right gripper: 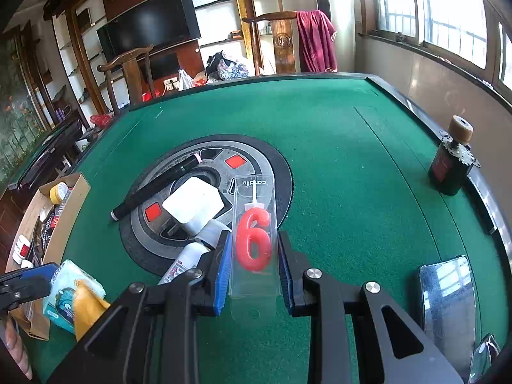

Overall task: Organize objects
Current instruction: 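Carry the wipes pack and candle package with both grippers toward the cardboard box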

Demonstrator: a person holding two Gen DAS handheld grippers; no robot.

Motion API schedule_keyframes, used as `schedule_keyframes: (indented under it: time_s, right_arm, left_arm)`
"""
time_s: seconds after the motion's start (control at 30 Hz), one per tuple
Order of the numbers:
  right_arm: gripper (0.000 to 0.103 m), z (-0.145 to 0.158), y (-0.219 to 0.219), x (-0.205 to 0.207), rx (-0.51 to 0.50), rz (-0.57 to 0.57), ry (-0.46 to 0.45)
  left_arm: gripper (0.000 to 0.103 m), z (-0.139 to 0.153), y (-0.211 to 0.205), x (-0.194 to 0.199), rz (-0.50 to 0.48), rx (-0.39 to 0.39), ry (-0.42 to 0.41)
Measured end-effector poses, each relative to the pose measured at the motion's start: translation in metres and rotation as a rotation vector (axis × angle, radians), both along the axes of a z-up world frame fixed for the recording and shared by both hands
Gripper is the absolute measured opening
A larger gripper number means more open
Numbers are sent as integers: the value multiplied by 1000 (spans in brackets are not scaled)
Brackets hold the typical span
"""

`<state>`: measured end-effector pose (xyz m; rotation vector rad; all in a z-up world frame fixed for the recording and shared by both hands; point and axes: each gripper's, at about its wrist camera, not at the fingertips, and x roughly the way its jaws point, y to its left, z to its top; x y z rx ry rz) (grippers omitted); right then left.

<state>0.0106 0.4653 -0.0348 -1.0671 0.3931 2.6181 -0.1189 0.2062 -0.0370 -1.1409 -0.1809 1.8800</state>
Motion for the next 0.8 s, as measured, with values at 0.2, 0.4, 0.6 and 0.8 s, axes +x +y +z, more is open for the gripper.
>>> schedule_keyframes:
  time_s: [0.2, 0.4, 0.6, 0.8]
  right_arm:
    - [27, 2, 2, 0, -5, -2, 8]
    - [27, 2, 1, -1, -13, 7, 5]
    - [27, 3, -5, -1, -26, 29, 15]
    - [27, 10, -18, 4, -37, 71, 68]
  left_arm:
    - [52, -4, 5, 7, -27, -109, 55]
    - [22, -17, 10, 8, -14, -209, 74]
    - [15, -26, 27, 20, -47, -279, 113]
    - [14, -18, 28, 30, 33, -301, 233]
